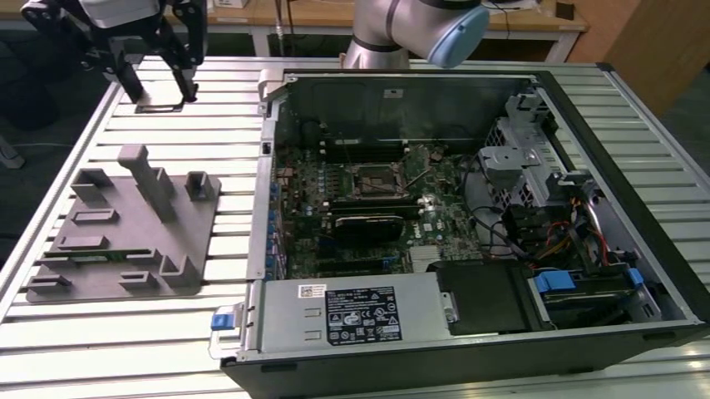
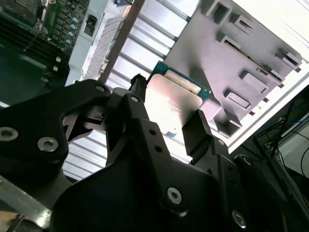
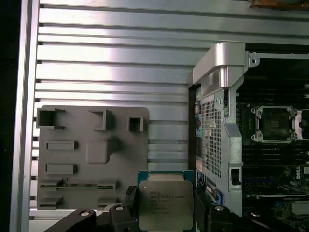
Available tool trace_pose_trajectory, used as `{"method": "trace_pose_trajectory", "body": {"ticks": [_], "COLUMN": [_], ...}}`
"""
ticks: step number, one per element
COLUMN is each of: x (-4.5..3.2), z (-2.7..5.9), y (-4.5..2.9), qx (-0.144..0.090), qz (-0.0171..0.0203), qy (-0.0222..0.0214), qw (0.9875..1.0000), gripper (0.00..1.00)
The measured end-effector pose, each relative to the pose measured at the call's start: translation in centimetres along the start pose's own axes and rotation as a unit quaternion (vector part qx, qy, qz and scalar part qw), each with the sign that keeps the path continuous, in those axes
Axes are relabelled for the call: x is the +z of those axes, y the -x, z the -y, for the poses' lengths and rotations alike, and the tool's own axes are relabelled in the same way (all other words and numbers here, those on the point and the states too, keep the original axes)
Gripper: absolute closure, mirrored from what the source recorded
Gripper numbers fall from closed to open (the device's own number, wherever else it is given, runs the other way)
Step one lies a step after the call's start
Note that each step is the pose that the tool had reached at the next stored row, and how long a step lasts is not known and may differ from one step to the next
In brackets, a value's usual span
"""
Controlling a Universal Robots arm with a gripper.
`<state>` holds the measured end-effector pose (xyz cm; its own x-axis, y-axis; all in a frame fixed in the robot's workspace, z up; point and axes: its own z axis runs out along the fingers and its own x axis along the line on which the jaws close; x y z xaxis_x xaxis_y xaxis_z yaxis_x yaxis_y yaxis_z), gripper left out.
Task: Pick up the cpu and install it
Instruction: 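Pick up the cpu and move it towards the insertion slot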
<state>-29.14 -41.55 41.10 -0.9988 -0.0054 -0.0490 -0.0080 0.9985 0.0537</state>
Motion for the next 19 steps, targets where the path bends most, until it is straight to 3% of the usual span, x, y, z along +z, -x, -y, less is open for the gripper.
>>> {"method": "trace_pose_trajectory", "body": {"ticks": [19], "x": [0.19], "z": [0.03], "y": [3.99], "qx": [0.000], "qz": [0.0000], "qy": [0.0000], "qw": [1.0000], "gripper": [0.45]}}
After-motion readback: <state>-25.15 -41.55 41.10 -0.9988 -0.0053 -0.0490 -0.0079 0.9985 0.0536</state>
